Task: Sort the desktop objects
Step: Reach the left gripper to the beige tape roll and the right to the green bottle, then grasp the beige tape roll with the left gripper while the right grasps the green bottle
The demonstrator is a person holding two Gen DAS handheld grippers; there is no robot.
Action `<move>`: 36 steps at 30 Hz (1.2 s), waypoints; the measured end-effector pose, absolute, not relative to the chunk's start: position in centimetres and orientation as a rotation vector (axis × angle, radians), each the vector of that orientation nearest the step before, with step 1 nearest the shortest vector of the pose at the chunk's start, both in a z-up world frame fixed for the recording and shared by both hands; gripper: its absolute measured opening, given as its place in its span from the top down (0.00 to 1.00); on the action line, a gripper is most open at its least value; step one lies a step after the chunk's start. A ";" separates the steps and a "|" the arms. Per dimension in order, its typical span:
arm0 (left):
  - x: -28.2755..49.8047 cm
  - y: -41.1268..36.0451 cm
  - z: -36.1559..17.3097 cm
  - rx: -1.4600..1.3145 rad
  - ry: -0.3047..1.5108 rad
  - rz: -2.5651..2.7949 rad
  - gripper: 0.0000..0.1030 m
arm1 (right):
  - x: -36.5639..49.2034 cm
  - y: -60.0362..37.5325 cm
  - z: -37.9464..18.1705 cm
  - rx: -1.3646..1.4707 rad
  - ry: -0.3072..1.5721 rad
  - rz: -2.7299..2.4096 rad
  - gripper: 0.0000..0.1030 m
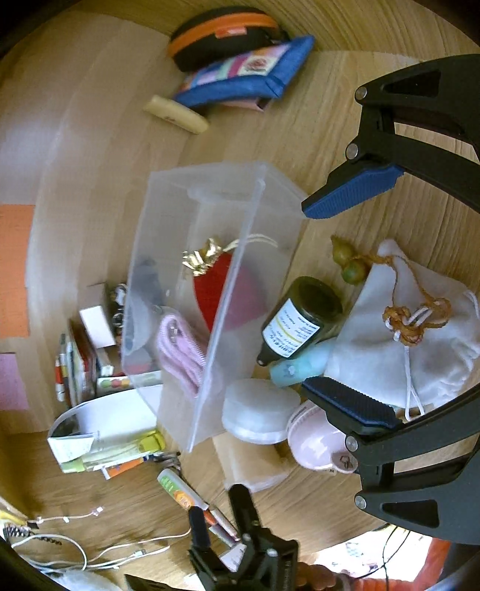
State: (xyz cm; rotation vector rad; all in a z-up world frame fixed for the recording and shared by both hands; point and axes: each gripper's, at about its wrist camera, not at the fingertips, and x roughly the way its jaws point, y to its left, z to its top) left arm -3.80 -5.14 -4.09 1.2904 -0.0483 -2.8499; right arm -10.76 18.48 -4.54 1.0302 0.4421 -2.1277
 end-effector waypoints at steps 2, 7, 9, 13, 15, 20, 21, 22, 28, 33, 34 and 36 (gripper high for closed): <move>-3.8 -5.0 -4.9 1.321 -0.043 -2.843 0.03 | -11.0 18.3 -5.1 1.054 0.432 -2.114 0.17; -4.3 -4.8 -6.5 1.394 -0.025 -2.825 0.03 | -11.6 17.6 -6.3 1.086 0.429 -2.077 0.17; -4.7 -4.7 -7.1 1.424 -0.015 -2.814 0.03 | -11.8 17.2 -6.6 1.095 0.428 -2.061 0.17; -5.5 -4.7 -8.2 1.469 0.002 -2.794 0.03 | -12.4 16.4 -7.4 1.112 0.443 -2.032 0.17; -5.8 -4.7 -8.5 1.484 0.007 -2.791 0.03 | -12.6 16.0 -7.6 1.123 0.455 -2.029 0.17; -6.5 -4.6 -9.1 1.498 0.015 -2.788 0.03 | -12.9 15.5 -8.0 1.137 0.465 -2.019 0.19; -6.6 -4.7 -9.2 1.496 0.017 -2.787 0.03 | -12.9 15.4 -8.1 1.135 0.469 -2.018 0.19; -6.7 -4.7 -9.3 1.493 0.017 -2.785 0.03 | -12.9 15.3 -8.1 1.131 0.472 -2.020 0.19; -7.1 -4.7 -9.5 1.483 0.022 -2.782 0.05 | -12.8 14.9 -8.0 1.100 0.492 -2.028 0.37; -7.3 -4.6 -9.8 1.502 0.032 -2.787 0.23 | -12.6 14.7 -8.2 1.089 0.502 -2.025 0.43; -7.4 -4.5 -9.8 1.494 0.021 -2.783 0.25 | -12.7 14.7 -8.2 1.087 0.500 -2.026 0.43; -7.5 -4.3 -9.8 1.487 0.010 -2.788 0.27 | -12.5 14.7 -8.1 1.080 0.502 -2.030 0.43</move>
